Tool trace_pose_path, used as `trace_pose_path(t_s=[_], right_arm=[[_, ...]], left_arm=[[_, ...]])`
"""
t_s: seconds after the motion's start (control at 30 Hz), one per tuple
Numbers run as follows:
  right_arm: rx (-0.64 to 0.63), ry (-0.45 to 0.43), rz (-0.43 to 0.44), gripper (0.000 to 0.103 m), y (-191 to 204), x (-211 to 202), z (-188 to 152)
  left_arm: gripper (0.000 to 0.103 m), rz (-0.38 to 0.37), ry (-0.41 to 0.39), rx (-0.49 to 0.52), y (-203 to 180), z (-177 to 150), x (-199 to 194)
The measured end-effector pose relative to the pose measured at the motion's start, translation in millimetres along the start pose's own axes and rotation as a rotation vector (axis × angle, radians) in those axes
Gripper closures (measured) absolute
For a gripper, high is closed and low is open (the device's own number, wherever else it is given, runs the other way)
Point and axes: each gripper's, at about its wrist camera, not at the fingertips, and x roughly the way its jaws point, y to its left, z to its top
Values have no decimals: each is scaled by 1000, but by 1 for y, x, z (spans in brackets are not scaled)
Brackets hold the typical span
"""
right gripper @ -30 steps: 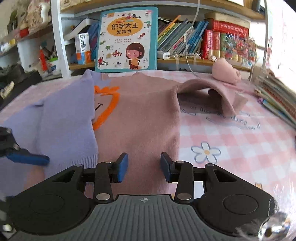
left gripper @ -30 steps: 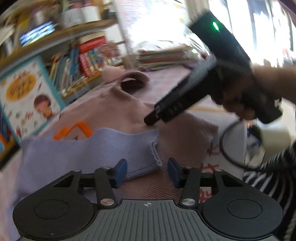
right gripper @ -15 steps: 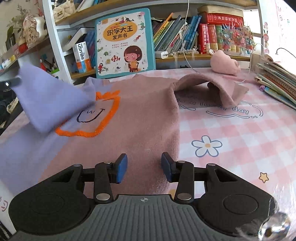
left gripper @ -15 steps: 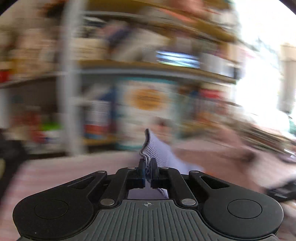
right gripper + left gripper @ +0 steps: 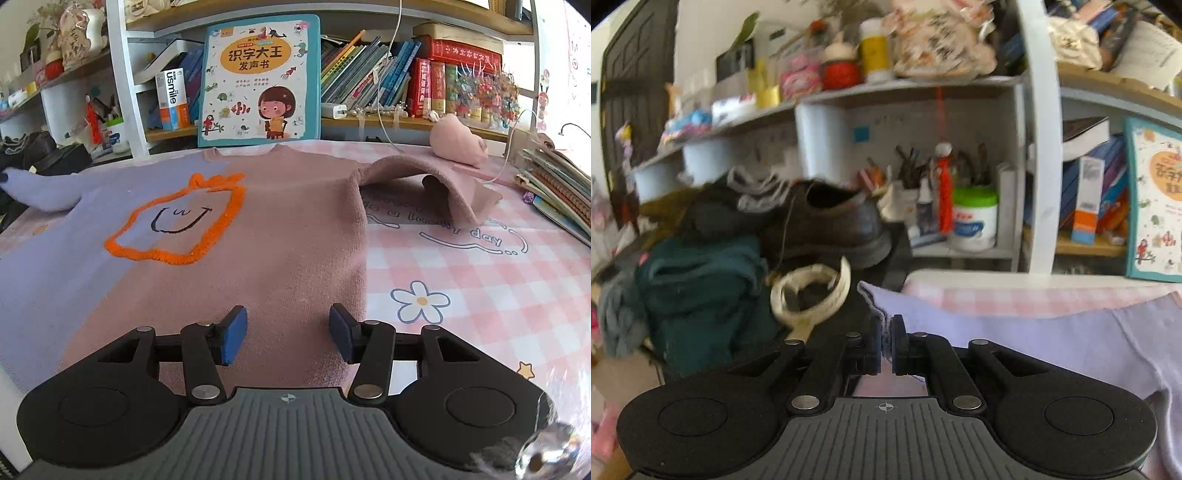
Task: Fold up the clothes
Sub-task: 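Lay the sweater flat on the table and open both tools, then grasp the pink sleeve cuff with the right tool and lift it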
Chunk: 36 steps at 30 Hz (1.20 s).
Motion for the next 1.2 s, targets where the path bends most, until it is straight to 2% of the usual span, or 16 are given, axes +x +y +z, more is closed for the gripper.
trace_pose_path(t_s=[0.07, 0.13, 0.2, 0.27, 0.33, 0.4, 0.5, 0.63, 0.7, 0.8, 0.87, 0.93, 0.97, 1.03, 1.13, 1.2], right_arm=[[0, 1, 0, 56, 0, 0, 0], [-2, 0, -3, 56, 0, 0, 0], [-5, -1, -6, 56, 1, 1, 0], [-8, -2, -10, 55, 2, 1, 0], [-6, -4, -12, 56, 2, 1, 0], [22, -9, -6, 57, -2, 0, 1], [86, -24, 5, 58, -10, -5, 2], [90, -45, -77, 57, -14, -11, 5], [106, -27, -71, 57, -19, -11, 5], [143, -1, -41, 57, -24, -9, 2], [122, 9, -44, 63, -22, -10, 1], [74, 17, -54, 86, -18, -9, 2], [73, 17, -41, 88, -19, -9, 2], [115, 11, -28, 92, -28, -8, 4], [147, -1, -80, 93, -39, -10, 6], [127, 6, -82, 93, -37, -12, 5]], left_arm=[[85, 28, 11, 1, -1, -6, -3], [73, 24, -8, 15, -7, -12, -17], [73, -50, -24, 17, -16, -17, -35], [69, -181, -11, 2, -30, -25, -53], [53, -319, 19, -16, -47, -38, -70], [43, -424, 47, -3, -68, -54, -87], [34, -492, 70, 32, -92, -73, -104], [34, -527, 113, 83, -114, -88, -109], [34, -540, 143, 98, -121, -94, -106], [38, -523, 191, 100, -125, -98, -94], [50, -526, 183, 90, -126, -101, -95], [91, -584, 198, 53, -126, -101, -95], [96, -610, 204, 45, -127, -102, -97], [97, -659, 217, 35, -130, -105, -102], [97, -717, 230, 24, -134, -111, -110], [97, -695, 224, 38, -135, -113, -112]])
